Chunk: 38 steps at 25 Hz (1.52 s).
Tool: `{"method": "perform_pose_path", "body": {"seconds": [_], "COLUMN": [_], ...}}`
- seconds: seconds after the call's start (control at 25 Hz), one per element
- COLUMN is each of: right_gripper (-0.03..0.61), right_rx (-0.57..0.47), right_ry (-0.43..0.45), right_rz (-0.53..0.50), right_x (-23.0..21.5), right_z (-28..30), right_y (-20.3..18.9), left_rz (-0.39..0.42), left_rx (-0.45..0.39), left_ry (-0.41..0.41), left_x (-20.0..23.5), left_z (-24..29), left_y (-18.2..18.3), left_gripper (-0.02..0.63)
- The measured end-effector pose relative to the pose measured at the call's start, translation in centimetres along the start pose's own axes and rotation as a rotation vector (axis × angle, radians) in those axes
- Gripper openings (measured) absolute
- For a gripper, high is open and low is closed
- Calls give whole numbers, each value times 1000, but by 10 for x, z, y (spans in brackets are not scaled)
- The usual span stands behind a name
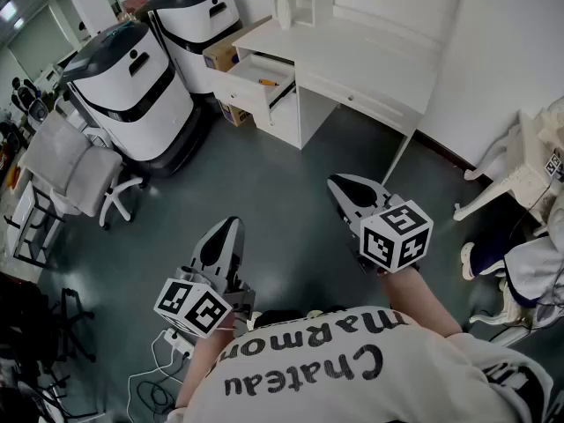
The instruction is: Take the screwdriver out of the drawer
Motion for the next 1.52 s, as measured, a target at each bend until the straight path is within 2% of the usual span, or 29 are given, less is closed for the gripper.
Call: {"method": "perform_pose_path", "body": {"seconds": [0.4,0.6,0.8,0.96,1.2,1.52], "right_gripper": [40,40,40,40,40,40], "right_rx": [3,40,64,54,24,-79], "right_ry": [-3,-15,-39,-57,-63,-51], "right_rz": [10,99,121,153,142,112], "right_x": [-11,-27,-51,-76,-98,-115], "right_z": [-1,18,56,99,178,266], "right_y": [-4,-17,-12,9,66,136], "left_rz": [-27,-76,-94,-93,-85,16], "left_rx": [-1,36,43,31,0,-39], "left_ry": [22,53,52,41,12,-41], "left_x": [1,22,56,91,151,218], "left_z": [0,3,36,76,134,185], "left_y": [-10,-23,-15,10,70,146], "left_gripper": [23,23,23,23,23,23]}}
Point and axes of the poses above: the fingertips, and each gripper's own axes: z forward along the fingers, x to its left, y out of its top, the point moved 4 cm from there along -z, backward along the fingers, and after that the axes turned 3 degrees about x, right-handed, at the moved point
